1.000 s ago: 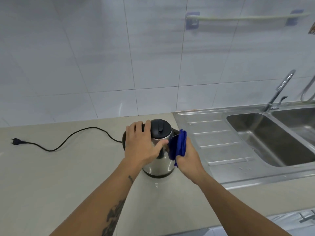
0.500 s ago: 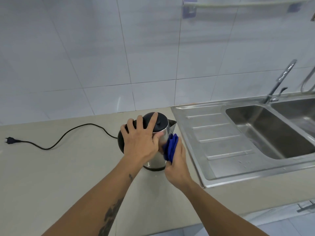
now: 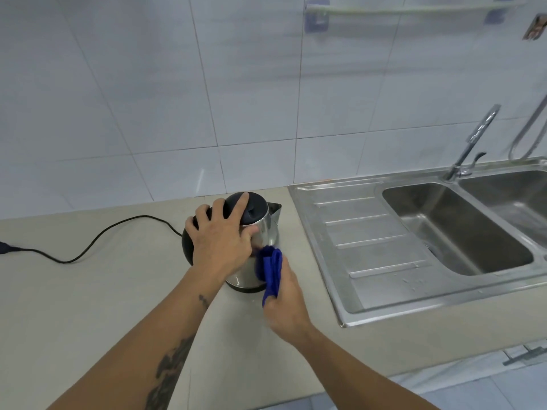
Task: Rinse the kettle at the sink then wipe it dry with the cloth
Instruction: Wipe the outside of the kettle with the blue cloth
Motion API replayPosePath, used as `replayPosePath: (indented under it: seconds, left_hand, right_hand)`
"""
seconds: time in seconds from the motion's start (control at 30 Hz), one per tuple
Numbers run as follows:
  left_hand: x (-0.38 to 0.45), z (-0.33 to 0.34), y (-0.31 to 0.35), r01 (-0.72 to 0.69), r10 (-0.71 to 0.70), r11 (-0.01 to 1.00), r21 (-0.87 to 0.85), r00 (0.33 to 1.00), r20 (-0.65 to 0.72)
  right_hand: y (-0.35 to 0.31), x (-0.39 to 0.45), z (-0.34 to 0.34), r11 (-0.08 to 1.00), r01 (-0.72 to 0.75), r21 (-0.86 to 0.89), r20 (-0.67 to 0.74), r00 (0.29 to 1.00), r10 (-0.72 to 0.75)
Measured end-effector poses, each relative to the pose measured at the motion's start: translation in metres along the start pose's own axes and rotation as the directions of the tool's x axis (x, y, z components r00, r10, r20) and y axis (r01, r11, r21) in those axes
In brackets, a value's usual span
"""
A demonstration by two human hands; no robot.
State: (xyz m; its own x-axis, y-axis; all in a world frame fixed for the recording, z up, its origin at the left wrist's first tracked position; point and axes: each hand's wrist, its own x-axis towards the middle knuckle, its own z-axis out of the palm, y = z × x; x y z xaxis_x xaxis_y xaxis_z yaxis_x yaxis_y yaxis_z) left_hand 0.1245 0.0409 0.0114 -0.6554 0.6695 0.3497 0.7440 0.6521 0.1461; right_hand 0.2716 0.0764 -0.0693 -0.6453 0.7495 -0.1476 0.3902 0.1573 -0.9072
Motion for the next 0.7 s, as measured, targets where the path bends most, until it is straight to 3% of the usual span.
replayPosePath:
  seconds: [0.17, 0.27, 0.33, 0.4, 0.5, 0.6, 0.7]
  left_hand:
    - [-0.001, -0.005, 0.002, 0.018, -0.015, 0.998, -0.056, 0.999, 0.046]
    - [-0.007, -0.006, 0.021, 0.005, -0.021, 0.979, -0.204, 0.997, -0.072]
    - [-0.016, -0.003, 0.046, -0.101, 0.036, 0.940, -0.327, 0.979, -0.199]
    - [-0.025, 0.002, 0.076, -0.173, 0.074, 0.882, -0.438, 0.970, -0.234]
    - [-0.037, 0.014, 0.109, -0.134, 0.083, 0.844, -0.520, 0.989, -0.121]
    - [-0.041, 0.024, 0.122, -0.065, 0.078, 0.854, -0.516, 0.997, 0.003]
    - [-0.043, 0.025, 0.128, 0.025, 0.045, 0.848, -0.529, 0.992, 0.119]
  right_hand:
    - [0.001, 0.003, -0.062, 0.998, -0.006, 0.063, -0.042, 0.999, 0.009]
    - [0.006, 0.018, -0.108, 1.000, 0.004, 0.020, -0.110, 0.994, -0.002]
    - [0.012, 0.034, -0.137, 0.990, 0.015, -0.138, -0.159, 0.987, -0.037]
    - [0.019, 0.050, -0.158, 0.921, 0.006, -0.389, -0.154, 0.986, -0.071]
    - [0.037, 0.060, -0.166, 0.761, -0.059, -0.647, -0.015, 0.998, 0.065]
    - [0.065, 0.051, -0.160, 0.616, -0.071, -0.785, 0.138, 0.948, 0.286]
    - [0.086, 0.042, -0.158, 0.511, 0.002, -0.860, 0.176, 0.940, 0.292]
